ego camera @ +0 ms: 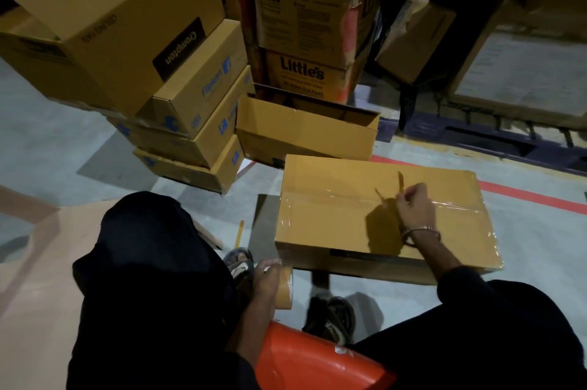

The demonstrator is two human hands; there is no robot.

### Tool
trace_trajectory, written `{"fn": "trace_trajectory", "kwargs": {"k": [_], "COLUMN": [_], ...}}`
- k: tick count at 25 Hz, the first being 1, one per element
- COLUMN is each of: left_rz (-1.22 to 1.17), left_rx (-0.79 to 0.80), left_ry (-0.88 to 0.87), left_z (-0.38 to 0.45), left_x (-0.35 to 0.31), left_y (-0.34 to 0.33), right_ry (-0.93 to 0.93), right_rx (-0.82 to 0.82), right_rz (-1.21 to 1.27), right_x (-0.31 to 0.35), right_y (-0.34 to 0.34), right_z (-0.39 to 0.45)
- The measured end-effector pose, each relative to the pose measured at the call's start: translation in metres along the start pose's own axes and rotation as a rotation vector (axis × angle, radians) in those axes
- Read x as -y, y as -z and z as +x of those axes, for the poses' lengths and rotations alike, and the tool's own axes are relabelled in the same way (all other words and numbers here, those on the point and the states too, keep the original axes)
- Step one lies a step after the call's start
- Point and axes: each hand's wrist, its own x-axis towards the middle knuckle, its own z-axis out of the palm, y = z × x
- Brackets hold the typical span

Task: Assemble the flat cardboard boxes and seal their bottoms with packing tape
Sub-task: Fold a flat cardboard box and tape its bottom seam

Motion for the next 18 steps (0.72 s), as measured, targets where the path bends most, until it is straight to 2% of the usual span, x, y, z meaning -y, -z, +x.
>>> {"fn": "trace_trajectory", "kwargs": {"k": [1,3,6,9,11,14,18], "left_rz": [-0.019,-0.022,-0.045,-0.017,0.020,0.097,0.128], "left_rx": [-0.013,-0.033,-0.037,-0.025,-0.027,-0.045,-0.081], "left_ry": [0.017,0.032,0.053,0.046,0.042,0.017,0.006], "left_z": [-0.001,-0.002,0.002,-0.001,-0.001,0.000,-0.001], "left_x": [-0.001,-0.004,-0.004,-0.003,-0.002,0.000,-0.002], "left_y": [-0.001,-0.001,-0.002,-0.005,-0.007,-0.008,-0.012], "right_ry": [-0.093,-0.215,-0.319,-0.316,-0.212,0.112,0.323], "right_rx": [0.118,0.330,0.566,0.673,0.666,0.620,0.715], "right_rz": [0.271,0.530,0.550,0.418,0.292,-0.028,-0.224], "right_x": [0.015,0.040,0.064,0.066,0.061,0.054,0.051], "right_y": [-0.012,-0.041,-0.070,-0.087,-0.097,-0.110,-0.123], "right_z": [-0.020,-0.062,-0.114,-0.132,-0.134,-0.141,-0.145]}}
